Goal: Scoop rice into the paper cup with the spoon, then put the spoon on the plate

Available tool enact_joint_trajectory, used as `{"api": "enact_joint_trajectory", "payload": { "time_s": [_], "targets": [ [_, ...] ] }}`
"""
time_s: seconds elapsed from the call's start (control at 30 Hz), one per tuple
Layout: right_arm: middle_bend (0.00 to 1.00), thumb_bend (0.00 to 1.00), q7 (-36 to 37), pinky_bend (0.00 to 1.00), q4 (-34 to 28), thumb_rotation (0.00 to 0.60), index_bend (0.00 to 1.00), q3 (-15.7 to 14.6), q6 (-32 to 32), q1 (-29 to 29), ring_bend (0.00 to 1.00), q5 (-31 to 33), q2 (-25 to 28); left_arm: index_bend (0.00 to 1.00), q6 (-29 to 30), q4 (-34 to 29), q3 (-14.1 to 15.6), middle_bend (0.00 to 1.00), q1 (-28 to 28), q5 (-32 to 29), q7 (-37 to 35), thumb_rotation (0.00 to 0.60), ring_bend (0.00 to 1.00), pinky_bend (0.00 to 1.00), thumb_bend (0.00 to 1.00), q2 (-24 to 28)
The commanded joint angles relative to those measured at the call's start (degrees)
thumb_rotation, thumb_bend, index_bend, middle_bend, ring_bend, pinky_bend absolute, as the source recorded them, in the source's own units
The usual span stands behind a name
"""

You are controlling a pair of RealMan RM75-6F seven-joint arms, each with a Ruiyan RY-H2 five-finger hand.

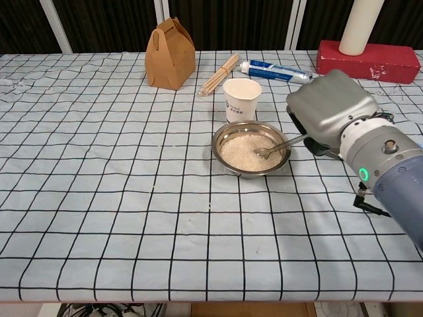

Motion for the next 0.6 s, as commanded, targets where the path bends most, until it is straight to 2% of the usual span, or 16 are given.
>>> {"api": "enact_joint_trajectory", "payload": {
  "time_s": [0.03, 0.6],
  "targets": [
    [1.0, 0.41, 0.2, 1.0, -0.37, 0.6, 0.64, 0.14, 0.14, 0.08, 1.0, 0.02, 0.31, 0.0, 0.0, 0.02, 0.01, 0.0, -0.02, -0.02, 0.03, 0.6, 0.0, 0.0, 0.08, -0.01],
    [1.0, 0.41, 3.62, 1.0, -5.53, 0.6, 0.64, 2.7, 0.57, -0.56, 1.0, 5.24, 1.62, 0.0, 0.19, 0.08, 0.07, 0.0, -0.06, -0.33, 0.16, 0.6, 0.0, 0.0, 0.08, -0.05]
  ]
}}
